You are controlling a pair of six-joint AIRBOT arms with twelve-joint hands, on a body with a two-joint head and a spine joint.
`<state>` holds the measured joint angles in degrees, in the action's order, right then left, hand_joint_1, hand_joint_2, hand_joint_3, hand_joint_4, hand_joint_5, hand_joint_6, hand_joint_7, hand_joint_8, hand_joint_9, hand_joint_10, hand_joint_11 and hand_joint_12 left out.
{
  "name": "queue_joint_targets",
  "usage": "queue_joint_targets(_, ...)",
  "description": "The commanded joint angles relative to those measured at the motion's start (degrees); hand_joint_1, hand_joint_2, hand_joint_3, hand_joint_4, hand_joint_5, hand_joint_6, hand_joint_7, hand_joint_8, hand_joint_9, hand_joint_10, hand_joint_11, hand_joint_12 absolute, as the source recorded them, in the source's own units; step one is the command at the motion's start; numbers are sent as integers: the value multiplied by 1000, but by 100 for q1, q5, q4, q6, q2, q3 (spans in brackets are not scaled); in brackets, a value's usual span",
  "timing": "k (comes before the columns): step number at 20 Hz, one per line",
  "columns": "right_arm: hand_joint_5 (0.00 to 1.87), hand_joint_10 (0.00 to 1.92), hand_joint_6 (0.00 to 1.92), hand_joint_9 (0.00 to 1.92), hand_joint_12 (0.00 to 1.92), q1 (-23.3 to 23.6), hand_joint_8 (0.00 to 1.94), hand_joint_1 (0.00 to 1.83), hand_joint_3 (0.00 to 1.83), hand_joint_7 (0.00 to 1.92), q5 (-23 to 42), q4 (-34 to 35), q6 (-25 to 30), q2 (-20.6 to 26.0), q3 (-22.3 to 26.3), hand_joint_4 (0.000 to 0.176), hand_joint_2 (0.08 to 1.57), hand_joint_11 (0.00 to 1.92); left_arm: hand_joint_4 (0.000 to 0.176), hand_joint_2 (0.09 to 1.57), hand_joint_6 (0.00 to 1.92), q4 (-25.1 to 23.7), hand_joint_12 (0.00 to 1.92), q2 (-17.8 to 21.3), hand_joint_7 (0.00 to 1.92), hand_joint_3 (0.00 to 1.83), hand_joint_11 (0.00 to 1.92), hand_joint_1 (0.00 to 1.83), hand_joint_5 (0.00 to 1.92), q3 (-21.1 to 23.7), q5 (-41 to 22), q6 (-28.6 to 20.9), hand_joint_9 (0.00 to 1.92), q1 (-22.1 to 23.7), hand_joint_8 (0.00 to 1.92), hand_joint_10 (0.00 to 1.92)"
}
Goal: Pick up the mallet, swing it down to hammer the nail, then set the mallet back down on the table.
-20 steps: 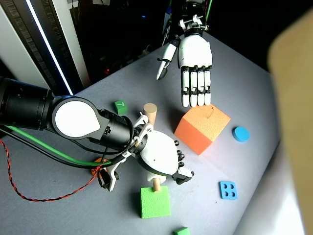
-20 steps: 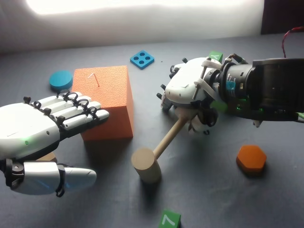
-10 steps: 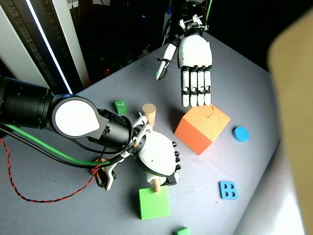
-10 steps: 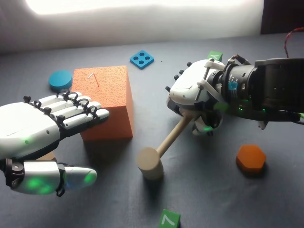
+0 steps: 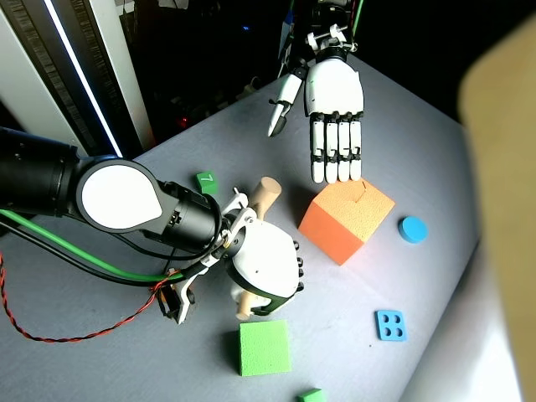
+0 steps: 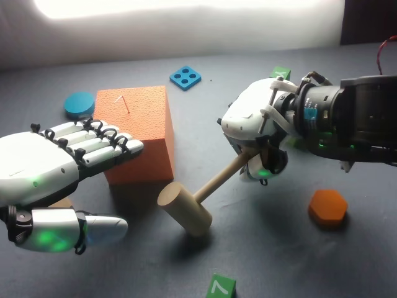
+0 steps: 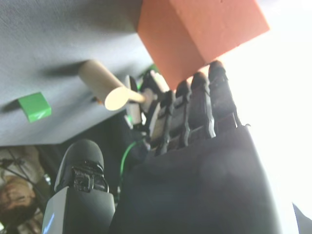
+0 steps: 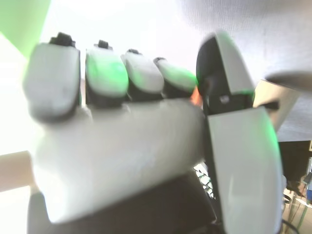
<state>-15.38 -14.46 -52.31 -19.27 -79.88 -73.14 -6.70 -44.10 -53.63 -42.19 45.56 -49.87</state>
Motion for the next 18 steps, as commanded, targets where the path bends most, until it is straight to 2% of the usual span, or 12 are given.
queue_joint_targets(1,1348,1921,1921,1665,1921,96,1941,620,16,1561,134,-159,-69,85,61,0,1420,1853,0,1229,4,-5,334,-5,128,0,0,0,30,19,-295,-33,162,36,8,7)
queue_joint_targets(2,1326,1921,1921,1665,1921,109,1941,627,8,1560,111,-159,-71,141,144,2,1451,1845,0,1224,3,-5,363,-5,142,0,0,0,34,20,-295,-33,177,36,8,9)
queue_joint_targets(3,1345,1921,1921,1703,1921,120,1941,722,5,1593,91,-160,-76,194,214,37,1467,1862,0,1221,1,-5,388,-3,156,0,0,0,34,22,-295,-33,191,36,8,10)
queue_joint_targets(4,1398,1921,1921,1740,1921,129,1941,773,12,1645,71,-160,-96,268,326,57,1498,1891,0,1224,1,-5,411,-3,153,0,0,0,26,23,-295,-33,194,36,4,7)
queue_joint_targets(5,1425,1921,1921,1759,1921,142,1941,846,5,1669,58,-160,-129,365,460,152,1507,1902,0,1223,2,-5,428,-3,153,0,0,0,30,23,-295,-33,196,39,2,5)
queue_joint_targets(6,1438,1921,1921,1777,1921,149,1941,950,0,1686,44,-160,-139,404,513,171,1499,1908,0,1223,1,-5,404,-3,148,0,0,0,30,23,-295,-33,190,40,1,2)
queue_joint_targets(11,1442,1921,1921,1754,1921,371,1941,1088,0,1652,-268,-161,-111,1027,1323,176,1488,1899,0,1225,3,-5,371,-3,140,2,0,0,37,22,-295,-33,171,41,2,1)
queue_joint_targets(15,1413,1921,1921,1713,1921,761,1941,1105,0,1621,-727,-200,654,1560,1921,176,1469,1870,0,1227,1,-5,330,4,119,1,0,0,28,42,-297,-33,145,41,3,2)
queue_joint_targets(16,1405,1921,1921,1705,1921,820,1941,1079,0,1615,-856,-499,1024,1632,2007,176,1471,1860,0,1223,3,-5,366,6,129,0,0,0,38,47,-298,-33,153,41,5,4)
queue_joint_targets(17,1411,1921,1921,1713,1921,894,1941,1060,0,1621,-1002,-1493,1875,1764,2166,176,1469,1865,0,1222,1,-5,351,8,124,0,0,0,29,54,-302,-33,151,41,1,2)
queue_joint_targets(18,1405,1921,1921,1730,1921,938,1941,1002,7,1628,-1358,-2806,2963,1901,2334,176,1494,1885,0,1227,0,-5,332,17,109,1,0,0,18,57,-302,-33,146,40,0,0)
